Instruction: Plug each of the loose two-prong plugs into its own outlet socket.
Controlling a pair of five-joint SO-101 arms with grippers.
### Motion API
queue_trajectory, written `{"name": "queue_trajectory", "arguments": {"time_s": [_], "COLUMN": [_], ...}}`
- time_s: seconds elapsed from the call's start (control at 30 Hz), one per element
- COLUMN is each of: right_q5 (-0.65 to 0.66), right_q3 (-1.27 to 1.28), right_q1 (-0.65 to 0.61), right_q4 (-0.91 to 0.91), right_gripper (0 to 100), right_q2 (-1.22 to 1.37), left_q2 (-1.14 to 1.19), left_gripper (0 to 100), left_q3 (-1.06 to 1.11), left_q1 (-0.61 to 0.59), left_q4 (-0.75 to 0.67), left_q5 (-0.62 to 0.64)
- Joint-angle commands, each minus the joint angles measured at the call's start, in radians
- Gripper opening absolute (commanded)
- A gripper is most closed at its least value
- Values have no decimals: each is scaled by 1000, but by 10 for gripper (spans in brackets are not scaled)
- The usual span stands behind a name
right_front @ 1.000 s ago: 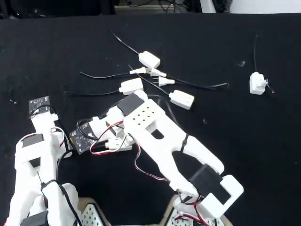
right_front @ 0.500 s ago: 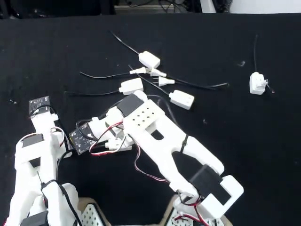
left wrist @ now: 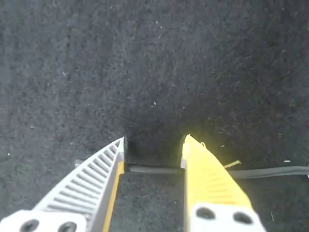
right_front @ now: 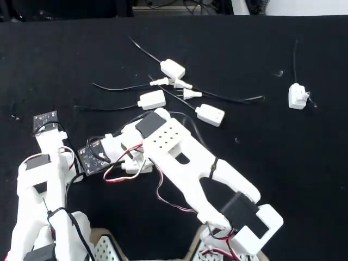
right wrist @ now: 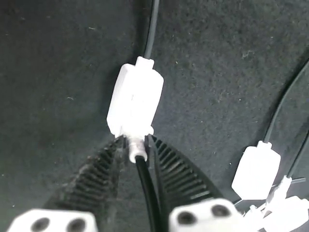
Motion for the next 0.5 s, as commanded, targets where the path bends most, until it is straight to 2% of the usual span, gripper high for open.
{"name": "queue_trajectory", "arguments": {"time_s": [0.0,0.23,0.47], "right_q5": [-14,14,14], "right_q3": [22,19,-15], "right_q1": [3,52,48], "right_q4": [-21,3,61], "right_gripper": [11,11,11], "right_q2": [-12,-13,-38], "left_q2": [-25,-25,-25], "left_gripper": [199,199,199], "left_q3": [-10,-8,-8], "left_q1": [-13,-13,-13], "left_q4": [-11,-11,-11], "left_q5": [0,0,0]}}
